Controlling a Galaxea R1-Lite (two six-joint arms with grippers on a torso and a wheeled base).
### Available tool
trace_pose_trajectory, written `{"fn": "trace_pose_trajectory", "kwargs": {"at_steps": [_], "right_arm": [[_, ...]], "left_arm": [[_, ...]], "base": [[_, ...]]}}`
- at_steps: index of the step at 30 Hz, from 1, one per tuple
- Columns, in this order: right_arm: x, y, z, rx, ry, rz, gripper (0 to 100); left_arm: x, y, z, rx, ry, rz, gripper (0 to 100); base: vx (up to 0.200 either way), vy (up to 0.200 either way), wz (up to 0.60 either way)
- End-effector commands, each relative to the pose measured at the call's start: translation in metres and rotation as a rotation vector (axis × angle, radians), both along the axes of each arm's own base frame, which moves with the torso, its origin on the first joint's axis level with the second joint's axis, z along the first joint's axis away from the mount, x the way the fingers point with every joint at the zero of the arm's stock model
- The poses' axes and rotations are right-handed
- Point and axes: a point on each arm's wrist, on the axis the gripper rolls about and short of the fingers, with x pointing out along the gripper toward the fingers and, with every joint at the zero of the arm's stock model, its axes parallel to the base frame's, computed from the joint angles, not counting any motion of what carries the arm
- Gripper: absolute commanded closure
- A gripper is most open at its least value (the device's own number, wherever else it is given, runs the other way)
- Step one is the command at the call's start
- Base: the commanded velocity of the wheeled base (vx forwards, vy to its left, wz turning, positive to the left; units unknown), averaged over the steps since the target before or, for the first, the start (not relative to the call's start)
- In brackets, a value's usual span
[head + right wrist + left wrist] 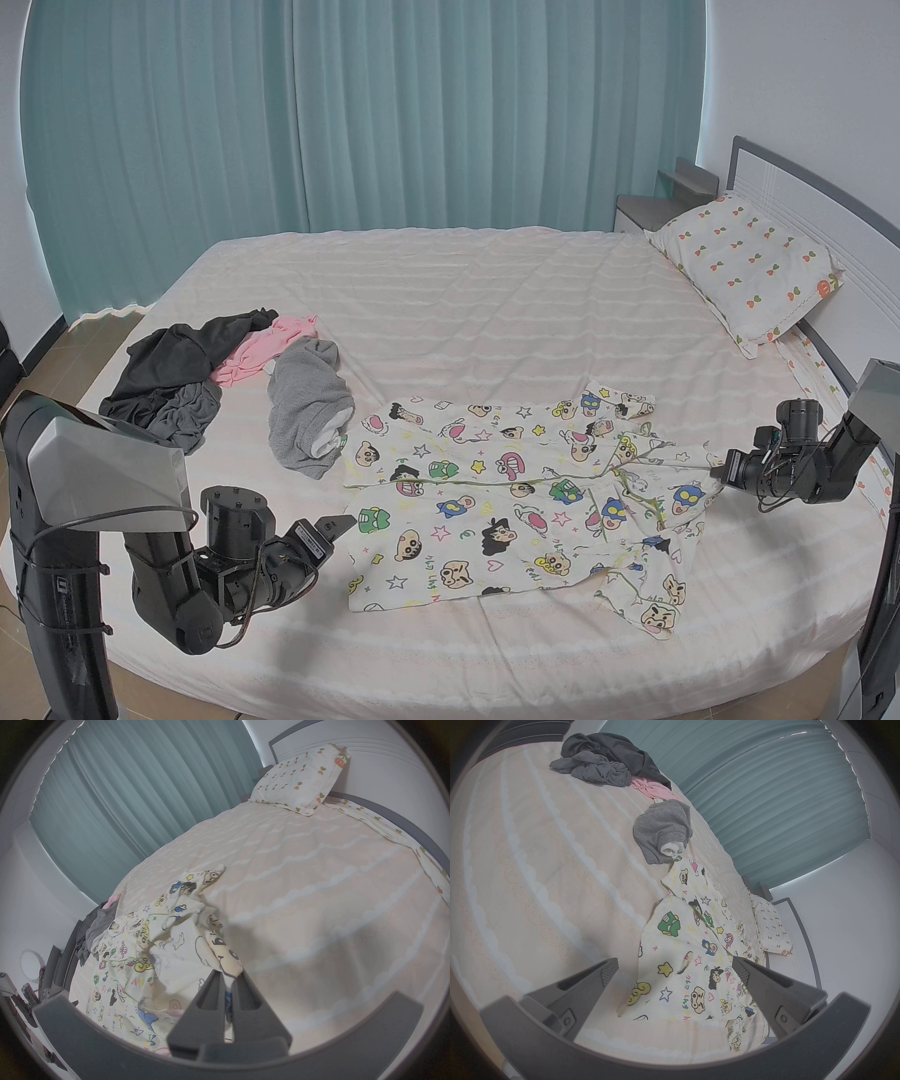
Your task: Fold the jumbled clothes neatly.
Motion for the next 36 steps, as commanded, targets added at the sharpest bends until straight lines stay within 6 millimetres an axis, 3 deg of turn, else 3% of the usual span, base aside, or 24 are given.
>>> {"fn": "trace_pose_trajectory", "kwargs": {"at_steps": [1, 7, 8, 18, 24, 31, 36], "right_arm": [[0.003, -0.007, -0.006, 0.0, 0.004, -0.015, 100], [0.004, -0.009, -0.004, -0.001, -0.004, -0.018, 100], [0.004, -0.009, -0.004, -0.002, -0.007, -0.018, 0], [0.007, 0.003, 0.015, -0.019, -0.052, -0.002, 0], [-0.011, 0.0, 0.007, -0.038, 0.012, -0.071, 0], [-0.03, 0.006, 0.008, 0.017, 0.014, -0.012, 0], [-0.039, 0.009, -0.008, 0.031, -0.019, 0.01, 0]], "left_arm": [[-0.003, -0.005, -0.009, 0.056, 0.011, -0.028, 0], [-0.007, -0.017, -0.012, 0.085, 0.009, -0.061, 0], [-0.008, -0.019, -0.012, 0.085, 0.007, -0.067, 0], [-0.009, -0.02, -0.013, 0.084, 0.011, -0.081, 0], [-0.009, -0.02, -0.013, 0.085, 0.011, -0.082, 0], [-0.006, -0.023, -0.017, 0.117, -0.004, -0.107, 0], [-0.003, -0.028, -0.017, 0.12, -0.022, -0.118, 0]], "base": [[0.0, 0.0, 0.0], [0.0, 0.0, 0.0], [0.0, 0.0, 0.0], [0.0, 0.0, 0.0], [0.0, 0.0, 0.0], [0.0, 0.0, 0.0], [0.0, 0.0, 0.0]]}}
